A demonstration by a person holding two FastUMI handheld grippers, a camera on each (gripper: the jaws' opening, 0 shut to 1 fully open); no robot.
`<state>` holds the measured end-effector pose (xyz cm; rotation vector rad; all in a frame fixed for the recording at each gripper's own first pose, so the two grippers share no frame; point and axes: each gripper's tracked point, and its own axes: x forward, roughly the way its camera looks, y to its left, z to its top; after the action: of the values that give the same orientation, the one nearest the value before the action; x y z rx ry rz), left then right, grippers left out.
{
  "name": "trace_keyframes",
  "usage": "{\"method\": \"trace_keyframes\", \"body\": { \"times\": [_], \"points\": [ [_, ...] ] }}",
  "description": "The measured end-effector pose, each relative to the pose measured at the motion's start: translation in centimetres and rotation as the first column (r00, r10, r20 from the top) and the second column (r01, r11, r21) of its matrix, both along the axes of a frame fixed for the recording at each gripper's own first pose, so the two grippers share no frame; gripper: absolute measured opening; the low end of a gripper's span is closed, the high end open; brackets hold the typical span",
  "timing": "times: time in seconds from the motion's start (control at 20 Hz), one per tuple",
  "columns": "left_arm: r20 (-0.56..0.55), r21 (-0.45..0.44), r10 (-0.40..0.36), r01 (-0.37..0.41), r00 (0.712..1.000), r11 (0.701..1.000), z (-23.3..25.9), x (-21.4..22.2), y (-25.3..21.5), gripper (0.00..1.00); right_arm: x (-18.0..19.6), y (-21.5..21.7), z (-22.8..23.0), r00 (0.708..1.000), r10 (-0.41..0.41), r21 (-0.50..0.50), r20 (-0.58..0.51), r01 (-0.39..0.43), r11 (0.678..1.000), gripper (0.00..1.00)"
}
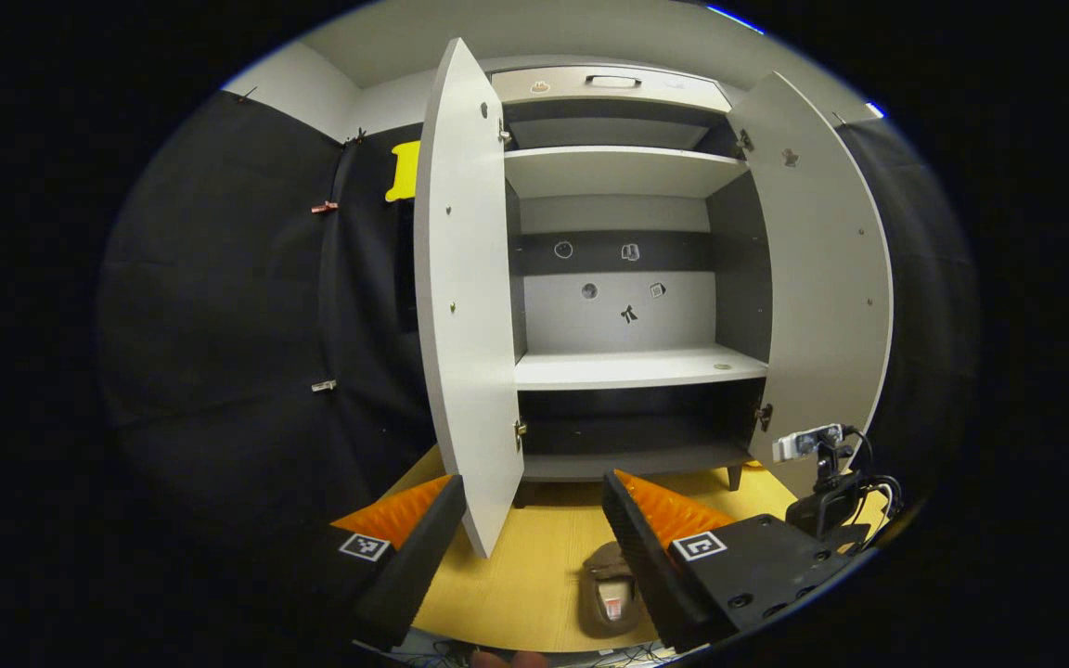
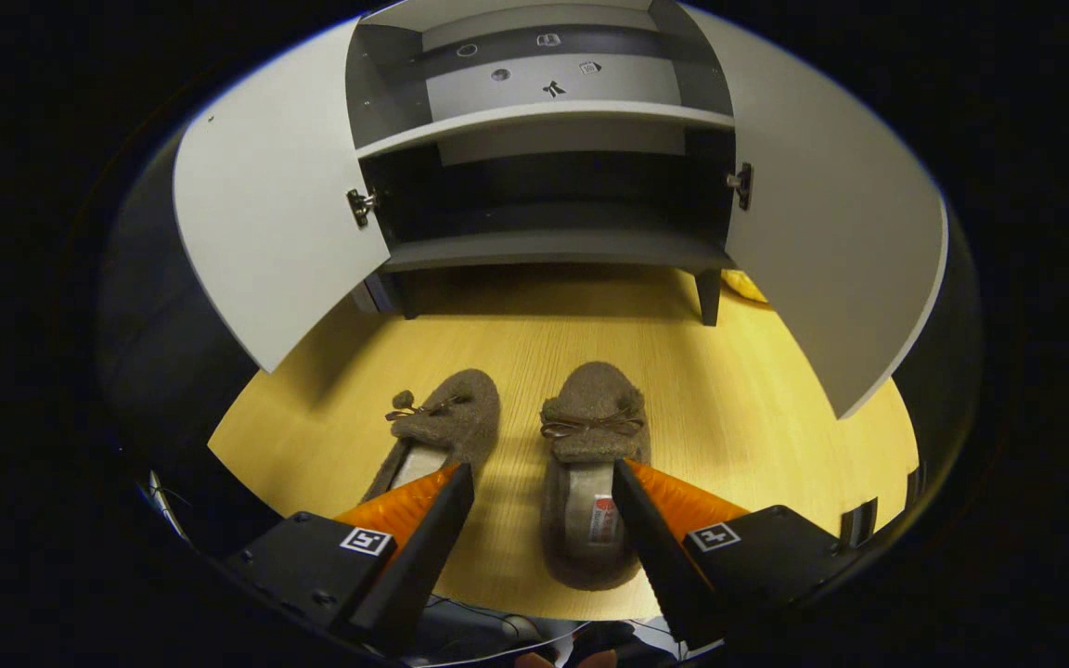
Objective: Grab one shoe with the right hand and put it into the shoe cabinet, grab the other shoe with the left hand and put it into the shoe cabinet; then close the right door with the right hand and the left door with the left hand.
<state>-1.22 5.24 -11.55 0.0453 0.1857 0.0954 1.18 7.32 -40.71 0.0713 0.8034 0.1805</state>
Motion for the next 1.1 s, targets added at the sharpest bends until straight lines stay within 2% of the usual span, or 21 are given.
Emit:
{"method": "trace_keyframes", "body": {
  "times": [0.15, 0.25, 0.3, 0.45, 0.55, 0.6, 0.65, 0.7, 0.75, 0.8, 1.1],
  "points": [
    [-0.025, -0.012, 0.009, -0.010, 1.000, 1.000, -1.2, 0.2, 0.7, 0.95, 0.6, 0.3, -3.4, 0.998, -0.028, 0.013, -0.054, 0.028, 1.000, 0.99],
    [-0.040, -0.018, 0.016, -0.017, 0.999, 1.000, -1.9, 0.3, 1.1, 0.95, 1.7, 0.8, -4.8, 0.998, -0.032, 0.014, -0.045, 0.033, 0.999, 0.97],
    [-0.050, -0.016, 0.022, -0.023, 0.999, 1.000, -2.2, 0.3, 1.4, 0.95, 2.3, 0.9, -5.4, 0.999, -0.029, 0.003, -0.031, 0.029, 1.000, 0.89],
    [-0.076, -0.014, 0.029, -0.030, 0.997, 0.999, -3.3, 0.5, 1.9, 0.95, 4.5, 1.0, -7.0, 0.998, -0.063, -0.024, -0.005, 0.063, 0.998, 0.80],
    [-0.090, -0.013, 0.035, -0.036, 0.995, 0.999, -3.7, 0.5, 2.3, 0.95, 5.6, 0.2, -7.5, 0.994, -0.108, -0.057, 0.022, 0.109, 0.992, 0.64],
    [-0.088, -0.017, 0.036, -0.038, 0.995, 0.999, -3.5, 0.6, 2.4, 0.95, 6.1, -0.2, -7.6, 0.991, -0.127, -0.069, 0.046, 0.130, 0.989, 0.43],
    [-0.084, -0.023, 0.034, -0.036, 0.996, 0.999, -3.4, 0.7, 2.3, 0.95, 6.5, 0.1, -7.7, 0.990, -0.132, -0.056, 0.057, 0.135, 0.989, 0.38],
    [-0.079, -0.030, 0.028, -0.030, 0.997, 0.999, -3.1, 0.9, 2.1, 0.95, 6.7, 0.1, -7.5, 0.989, -0.128, -0.054, 0.073, 0.132, 0.990, 0.25],
    [-0.074, -0.035, 0.020, -0.022, 0.997, 0.999, -2.9, 1.1, 1.9, 0.95, 6.6, 0.2, -7.6, 0.989, -0.123, -0.052, 0.078, 0.127, 0.990, 0.25],
    [-0.072, -0.036, 0.014, -0.017, 0.997, 0.999, -2.8, 1.3, 1.7, 0.95, 6.9, 0.2, -7.3, 0.990, -0.119, -0.055, 0.081, 0.123, 0.991, 0.11],
    [-0.068, -0.032, -0.022, 0.020, 0.997, 0.999, -2.5, 1.5, 1.1, 0.95, 6.2, -1.0, -2.5, 0.986, -0.139, -0.025, 0.088, 0.142, 0.990, 0.11]
  ]
}}
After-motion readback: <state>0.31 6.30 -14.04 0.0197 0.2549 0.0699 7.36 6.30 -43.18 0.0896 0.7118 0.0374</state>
